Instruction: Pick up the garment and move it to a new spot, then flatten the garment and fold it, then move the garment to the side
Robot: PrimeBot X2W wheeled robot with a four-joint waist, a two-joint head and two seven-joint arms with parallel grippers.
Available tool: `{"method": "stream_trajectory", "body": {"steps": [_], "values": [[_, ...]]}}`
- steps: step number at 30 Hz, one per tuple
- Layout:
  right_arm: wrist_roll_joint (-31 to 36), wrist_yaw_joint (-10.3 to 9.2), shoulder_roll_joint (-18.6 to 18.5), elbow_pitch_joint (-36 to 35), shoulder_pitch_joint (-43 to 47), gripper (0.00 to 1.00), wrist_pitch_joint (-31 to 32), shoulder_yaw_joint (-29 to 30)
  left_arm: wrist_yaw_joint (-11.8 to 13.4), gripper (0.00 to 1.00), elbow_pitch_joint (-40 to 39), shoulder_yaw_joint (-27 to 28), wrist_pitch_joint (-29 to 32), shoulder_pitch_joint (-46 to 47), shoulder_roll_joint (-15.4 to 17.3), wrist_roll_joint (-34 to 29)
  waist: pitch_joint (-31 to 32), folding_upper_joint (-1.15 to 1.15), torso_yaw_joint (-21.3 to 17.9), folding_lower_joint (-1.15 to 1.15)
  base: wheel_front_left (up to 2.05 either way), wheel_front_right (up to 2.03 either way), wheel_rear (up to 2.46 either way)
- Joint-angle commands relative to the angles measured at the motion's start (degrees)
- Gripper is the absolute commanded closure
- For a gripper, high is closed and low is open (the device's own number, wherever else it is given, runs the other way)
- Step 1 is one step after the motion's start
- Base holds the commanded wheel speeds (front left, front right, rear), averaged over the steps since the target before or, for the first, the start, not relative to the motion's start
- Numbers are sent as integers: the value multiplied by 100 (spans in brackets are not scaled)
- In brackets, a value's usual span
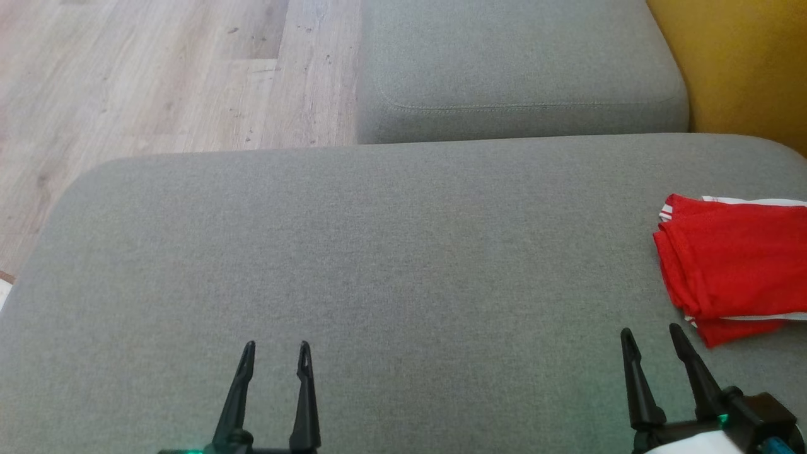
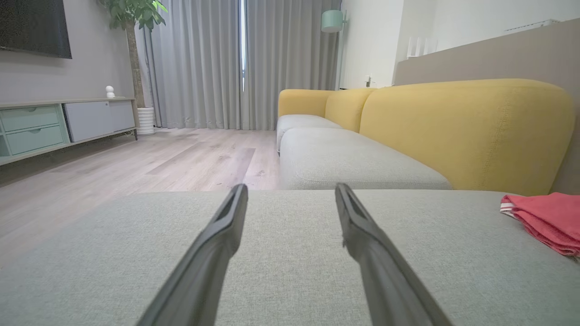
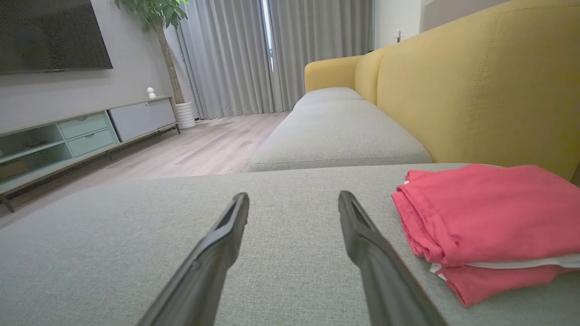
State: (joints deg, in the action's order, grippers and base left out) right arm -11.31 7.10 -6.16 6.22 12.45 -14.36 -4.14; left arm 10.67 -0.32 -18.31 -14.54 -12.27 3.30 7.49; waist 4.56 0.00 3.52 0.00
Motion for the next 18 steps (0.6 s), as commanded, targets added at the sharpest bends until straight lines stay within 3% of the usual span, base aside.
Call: {"method": "stream_trajectory", "body": {"steps": [1, 9, 10, 18], "values": [[27, 39, -76, -202, -231, 0, -63, -140, -14, 0, -190, 228, -46, 189, -42, -40, 13, 0, 4, 0, 0, 0, 0], [7, 39, -73, -235, -206, 0, -63, -213, -42, 0, -165, 268, -46, 178, -42, -42, 57, 0, 1, 0, 0, 0, 0], [-2, 0, 0, -31, 0, 100, 0, -96, -18, 100, 4, 71, 1, -1, -1, 1, 58, 0, 1, 0, 0, 0, 0], [-275, 0, 1, 338, 28, 100, 56, -114, -41, 100, 344, 94, 71, -51, 13, 291, 43, 0, -12, 0, 0, 0, 0]]}}
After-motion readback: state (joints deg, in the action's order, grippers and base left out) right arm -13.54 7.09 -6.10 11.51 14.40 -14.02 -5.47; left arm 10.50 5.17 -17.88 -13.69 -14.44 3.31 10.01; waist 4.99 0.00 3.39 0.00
